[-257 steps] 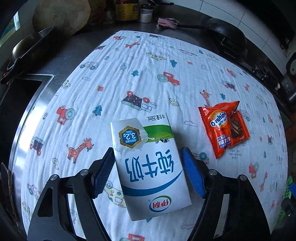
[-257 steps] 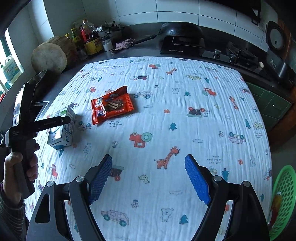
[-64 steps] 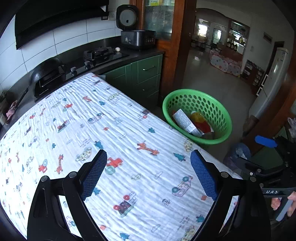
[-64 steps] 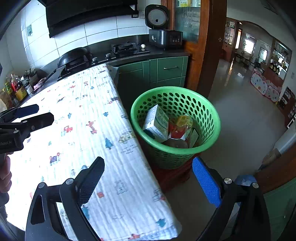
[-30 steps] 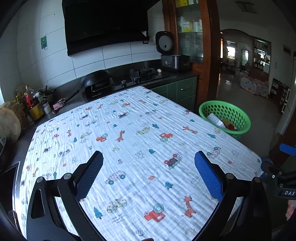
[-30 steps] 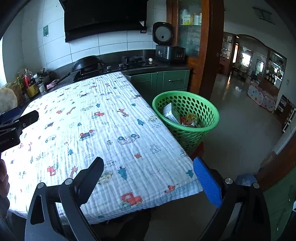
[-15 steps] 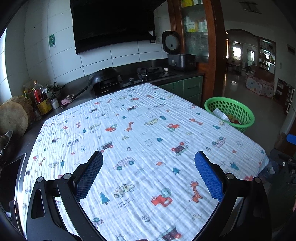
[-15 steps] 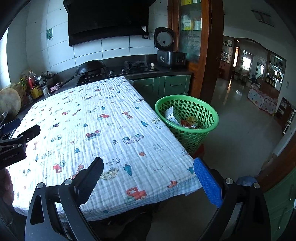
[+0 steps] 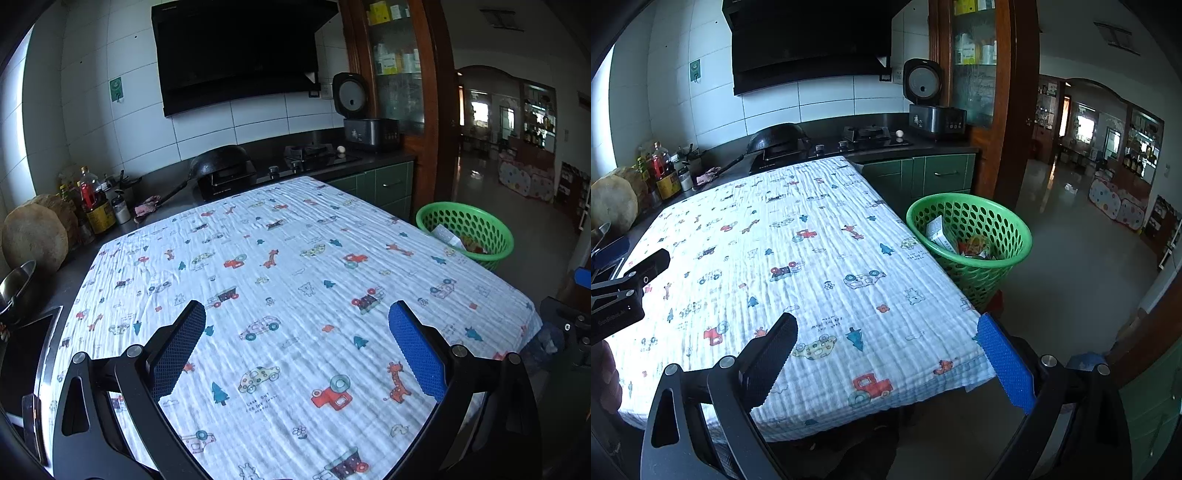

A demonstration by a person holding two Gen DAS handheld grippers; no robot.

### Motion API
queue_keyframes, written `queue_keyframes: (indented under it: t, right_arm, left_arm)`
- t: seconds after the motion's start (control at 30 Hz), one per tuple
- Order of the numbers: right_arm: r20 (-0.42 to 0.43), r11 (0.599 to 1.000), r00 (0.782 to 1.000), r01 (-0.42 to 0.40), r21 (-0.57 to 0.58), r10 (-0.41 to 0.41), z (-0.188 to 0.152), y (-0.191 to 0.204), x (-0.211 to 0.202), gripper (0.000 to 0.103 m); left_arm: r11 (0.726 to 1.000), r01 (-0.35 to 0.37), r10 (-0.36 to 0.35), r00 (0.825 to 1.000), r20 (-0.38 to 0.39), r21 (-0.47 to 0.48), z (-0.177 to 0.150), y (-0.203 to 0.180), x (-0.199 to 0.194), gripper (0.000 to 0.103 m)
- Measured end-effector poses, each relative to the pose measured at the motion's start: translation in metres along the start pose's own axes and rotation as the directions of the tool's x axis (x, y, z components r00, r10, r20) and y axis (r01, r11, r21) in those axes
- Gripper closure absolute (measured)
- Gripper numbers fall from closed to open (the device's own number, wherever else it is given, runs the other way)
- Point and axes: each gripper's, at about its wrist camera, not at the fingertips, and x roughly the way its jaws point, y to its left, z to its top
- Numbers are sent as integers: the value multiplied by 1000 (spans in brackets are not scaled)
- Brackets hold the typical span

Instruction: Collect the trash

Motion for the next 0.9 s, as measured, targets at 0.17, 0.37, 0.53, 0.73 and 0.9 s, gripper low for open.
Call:
queue_keyframes:
  t: [0.17, 0.37, 0.53, 0.73, 0.9]
  right_arm:
    - [8, 1000, 1000, -7, 1, 7, 1, 2, 1, 8]
    - [16, 1000, 1000, -8, 2, 8, 1, 1, -1, 8]
    - [24, 1000, 1000, -8, 7, 8, 3, 0, -4, 8]
    - [27, 1000, 1000, -7, 6, 7, 4, 0, -5, 8]
    - [30, 1000, 1000, -5, 5, 5, 4, 0, -6, 8]
  left_arm:
    - [1000, -17, 17, 1000, 3, -8, -2, 3, -1, 5]
    - [1000, -20, 20, 1000, 11, -22, -1, 4, -4, 5]
    - [1000, -15, 15, 1000, 16, -26, 0, 4, -5, 5]
    - [1000, -11, 11, 1000, 23, -23, 0, 3, -7, 5]
    - [1000, -11, 11, 1000, 21, -29, 0, 3, -9, 5]
